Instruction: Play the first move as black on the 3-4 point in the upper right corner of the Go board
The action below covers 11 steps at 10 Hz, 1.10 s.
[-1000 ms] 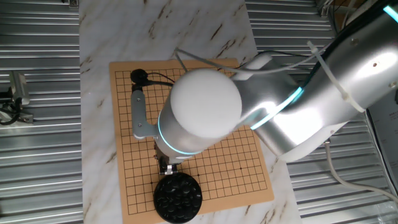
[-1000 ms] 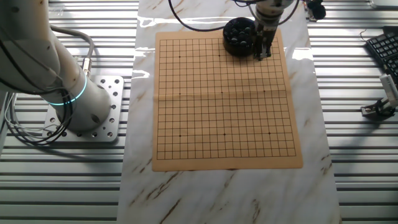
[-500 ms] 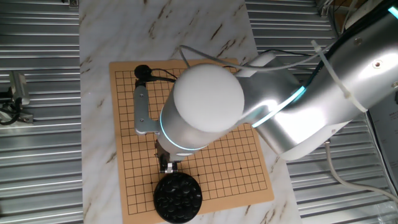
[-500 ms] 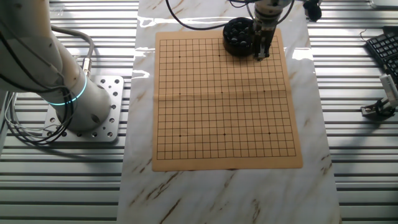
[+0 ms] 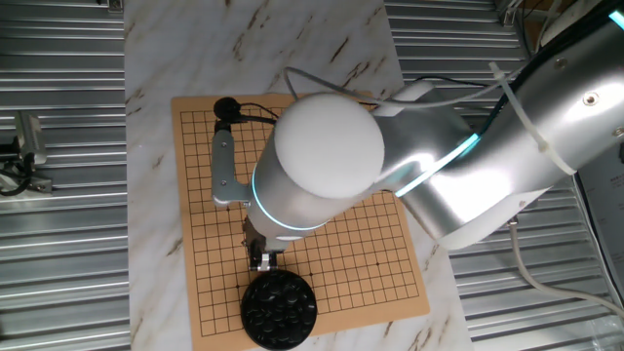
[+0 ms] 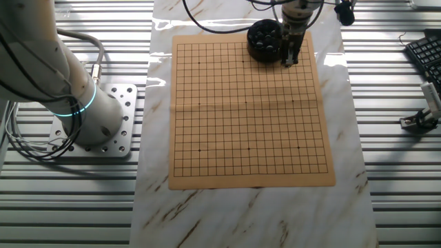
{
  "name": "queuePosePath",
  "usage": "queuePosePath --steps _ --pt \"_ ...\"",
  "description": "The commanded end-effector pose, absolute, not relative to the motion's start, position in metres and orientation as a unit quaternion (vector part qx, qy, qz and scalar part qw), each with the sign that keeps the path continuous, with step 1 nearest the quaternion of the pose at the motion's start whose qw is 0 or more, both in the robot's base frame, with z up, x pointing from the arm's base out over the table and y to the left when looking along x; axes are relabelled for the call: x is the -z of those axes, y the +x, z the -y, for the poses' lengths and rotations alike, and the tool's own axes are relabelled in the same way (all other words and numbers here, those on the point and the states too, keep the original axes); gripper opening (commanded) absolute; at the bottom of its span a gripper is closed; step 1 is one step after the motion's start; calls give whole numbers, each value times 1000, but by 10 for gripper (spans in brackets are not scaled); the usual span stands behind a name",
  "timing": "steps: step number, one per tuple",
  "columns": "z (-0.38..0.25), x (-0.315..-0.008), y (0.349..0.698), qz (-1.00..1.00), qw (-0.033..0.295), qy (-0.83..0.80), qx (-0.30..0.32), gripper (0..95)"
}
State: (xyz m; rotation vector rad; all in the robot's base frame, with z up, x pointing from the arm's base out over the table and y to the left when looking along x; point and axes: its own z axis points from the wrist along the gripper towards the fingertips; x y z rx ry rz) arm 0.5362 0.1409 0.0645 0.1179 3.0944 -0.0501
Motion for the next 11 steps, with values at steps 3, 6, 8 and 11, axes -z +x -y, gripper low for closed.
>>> queuePosePath --steps 3,6,8,11 --pt "-127 -57 546 -999 19 30 10 0" --pt "-112 -49 559 -1000 18 18 6 0" --pt "-103 -44 565 -1000 18 10 3 0" --pt "-88 -37 572 -1000 16 -9 0 0"
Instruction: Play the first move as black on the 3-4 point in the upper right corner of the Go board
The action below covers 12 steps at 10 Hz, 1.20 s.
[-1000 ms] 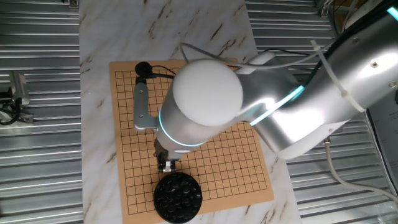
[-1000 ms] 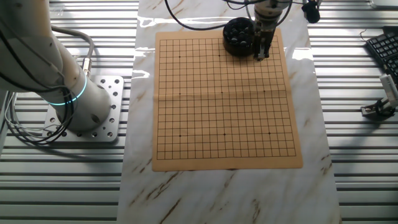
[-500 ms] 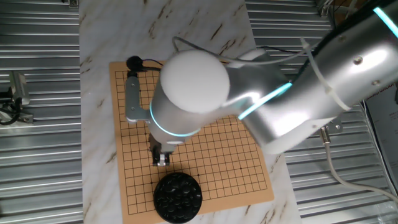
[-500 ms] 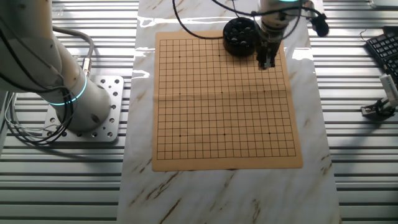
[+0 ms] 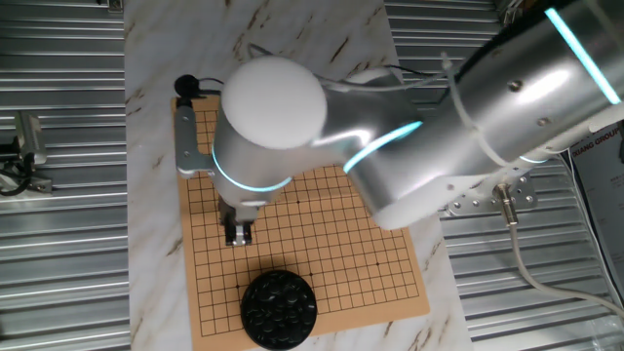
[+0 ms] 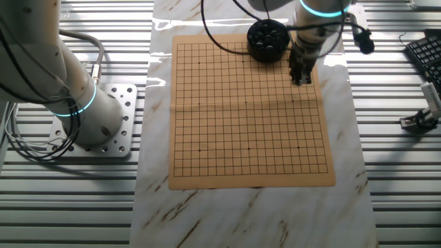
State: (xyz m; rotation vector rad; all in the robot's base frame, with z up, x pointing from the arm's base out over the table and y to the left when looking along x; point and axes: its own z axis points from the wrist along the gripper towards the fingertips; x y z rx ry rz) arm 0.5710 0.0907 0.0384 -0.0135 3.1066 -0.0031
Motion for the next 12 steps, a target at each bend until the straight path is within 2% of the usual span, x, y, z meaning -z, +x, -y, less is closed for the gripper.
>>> queuePosePath --steps 1,12 --pt "-84 -37 574 -1000 15 -14 -1 0" --pt "-80 -36 575 -1000 10 -13 0 0"
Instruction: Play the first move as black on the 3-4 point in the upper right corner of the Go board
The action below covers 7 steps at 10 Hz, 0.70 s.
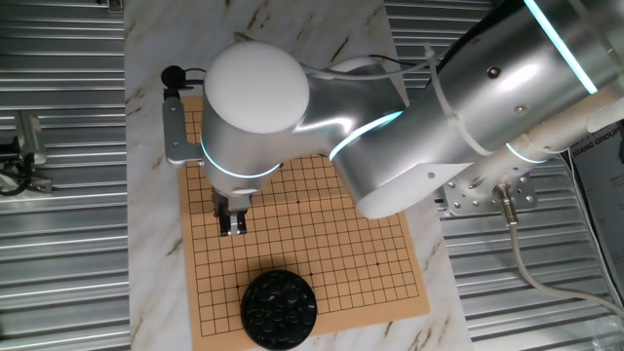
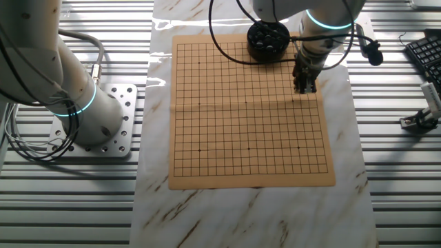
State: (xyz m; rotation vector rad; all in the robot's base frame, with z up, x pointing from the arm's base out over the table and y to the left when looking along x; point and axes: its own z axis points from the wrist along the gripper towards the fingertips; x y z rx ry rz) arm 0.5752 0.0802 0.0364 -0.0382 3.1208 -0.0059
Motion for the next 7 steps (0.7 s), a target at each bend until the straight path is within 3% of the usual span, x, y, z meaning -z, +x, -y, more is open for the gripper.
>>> queuePosePath --steps 1,7 --pt "-80 -36 575 -1000 10 -15 -1 0" --pt "-80 -36 575 -1000 8 27 9 0"
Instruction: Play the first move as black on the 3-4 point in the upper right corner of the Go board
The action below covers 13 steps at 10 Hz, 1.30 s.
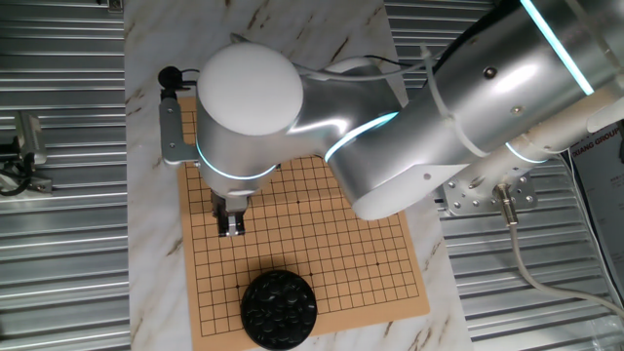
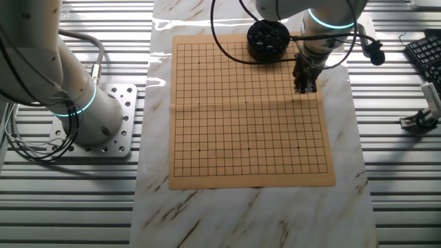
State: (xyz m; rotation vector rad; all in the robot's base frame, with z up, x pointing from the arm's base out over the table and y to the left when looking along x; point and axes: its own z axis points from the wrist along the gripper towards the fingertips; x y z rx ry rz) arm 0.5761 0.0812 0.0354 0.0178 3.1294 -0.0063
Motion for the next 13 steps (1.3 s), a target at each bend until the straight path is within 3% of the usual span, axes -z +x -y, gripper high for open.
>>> queuePosePath --steps 1,13 --pt "-80 -36 575 -999 10 38 14 0" --pt "-81 -36 575 -998 4 56 12 0"
